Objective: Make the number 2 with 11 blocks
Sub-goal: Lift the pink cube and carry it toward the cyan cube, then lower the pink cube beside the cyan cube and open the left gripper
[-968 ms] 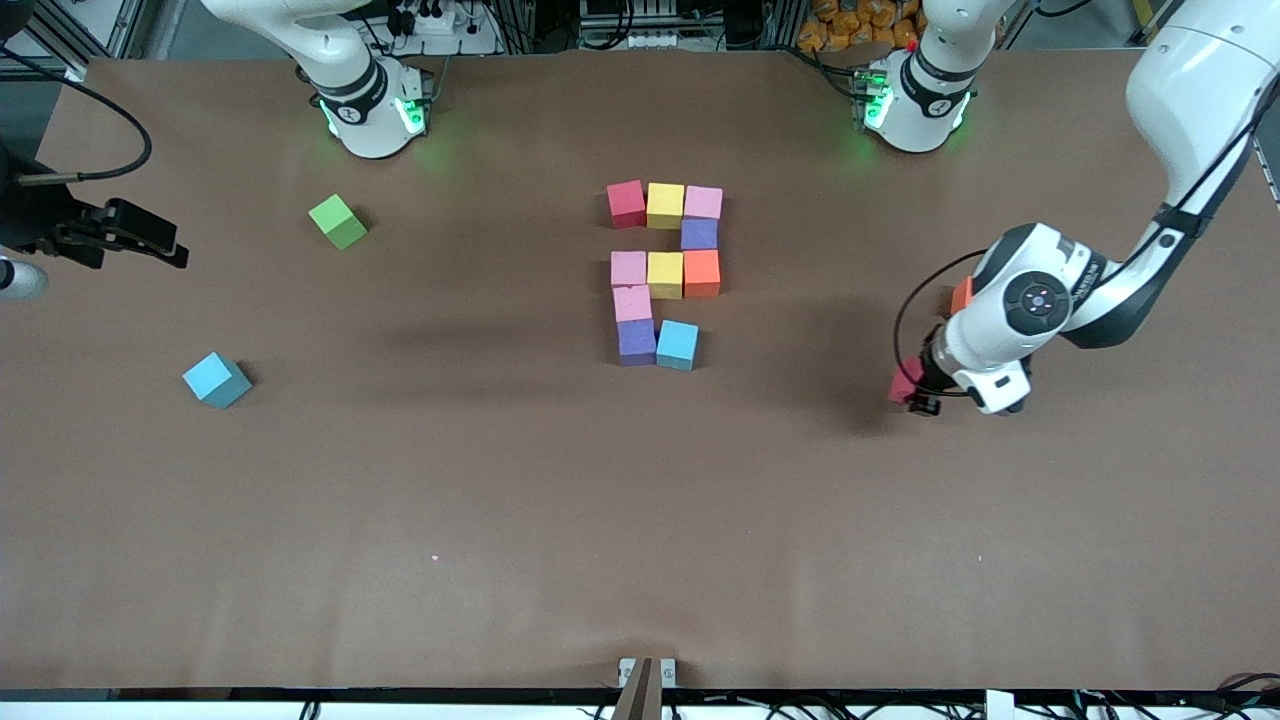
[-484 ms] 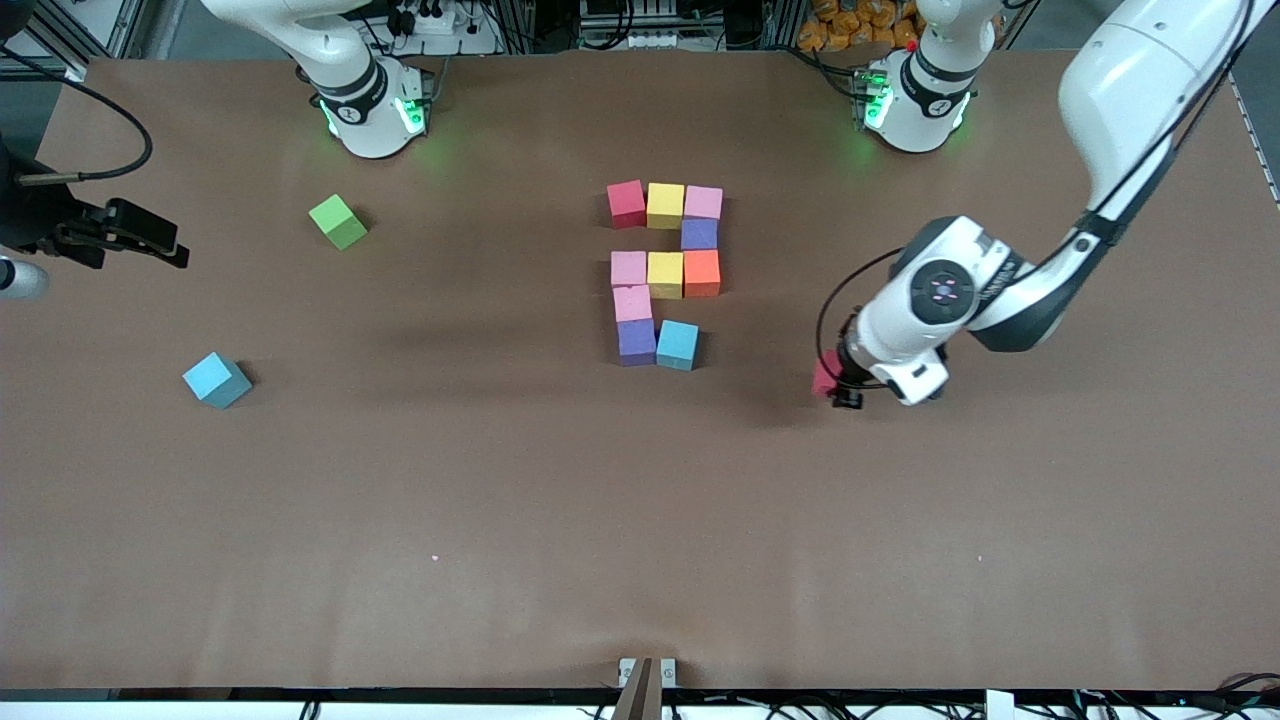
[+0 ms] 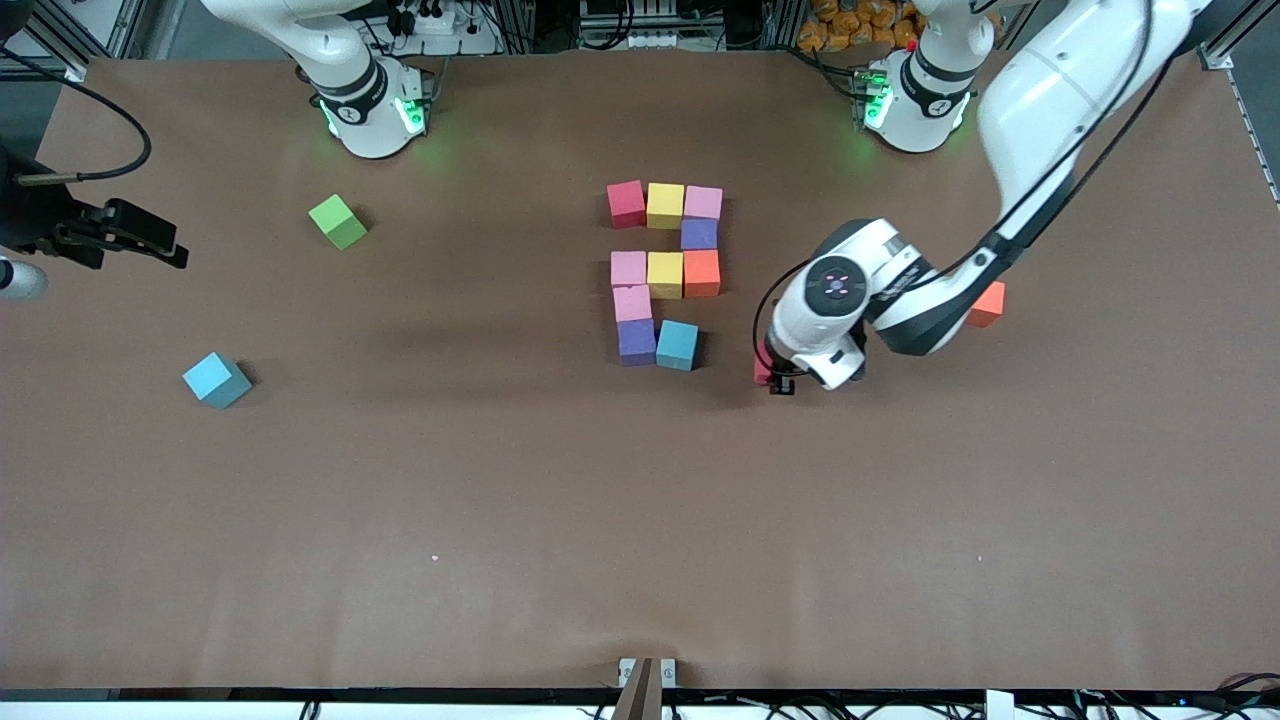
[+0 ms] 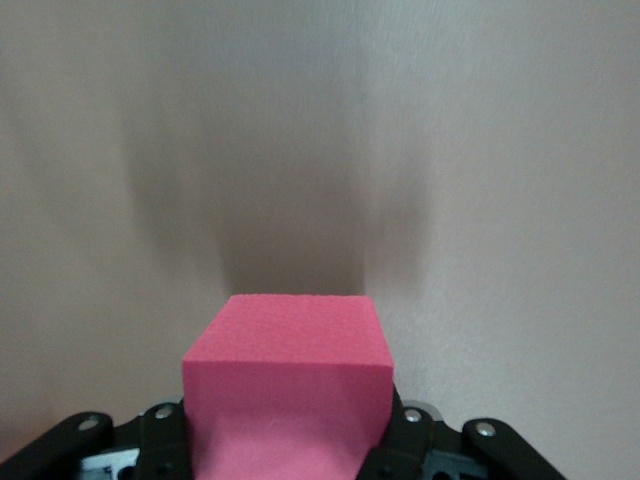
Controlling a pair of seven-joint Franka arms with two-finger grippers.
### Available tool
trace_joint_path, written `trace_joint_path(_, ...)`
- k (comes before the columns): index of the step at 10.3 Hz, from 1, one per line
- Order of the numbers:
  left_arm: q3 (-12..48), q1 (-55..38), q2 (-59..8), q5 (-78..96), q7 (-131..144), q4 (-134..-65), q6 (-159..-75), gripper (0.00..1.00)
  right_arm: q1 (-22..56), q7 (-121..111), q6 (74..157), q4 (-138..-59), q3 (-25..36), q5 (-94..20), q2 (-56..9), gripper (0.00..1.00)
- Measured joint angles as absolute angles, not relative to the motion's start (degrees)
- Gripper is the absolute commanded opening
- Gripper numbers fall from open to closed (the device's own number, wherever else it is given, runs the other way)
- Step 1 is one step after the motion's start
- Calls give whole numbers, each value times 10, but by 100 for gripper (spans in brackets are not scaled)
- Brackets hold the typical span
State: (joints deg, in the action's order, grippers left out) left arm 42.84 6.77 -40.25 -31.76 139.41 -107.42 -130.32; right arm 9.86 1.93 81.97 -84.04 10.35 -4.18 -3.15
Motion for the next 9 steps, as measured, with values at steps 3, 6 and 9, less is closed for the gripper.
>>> trace_joint_path(3,405,10,-427,-317,1438,-1045,-1303,0,97,19,820,-840,104,-42,-32,100)
trace_joint_path(6,405,-8,-430,-317,1467,-1041,-1303,0,97,19,823,-840,103,-42,-31,100)
trace_joint_path(9,405,-22,-435,-313,1496,-1041,-1303,0,102,19,827,-840,101,-38,-31,100)
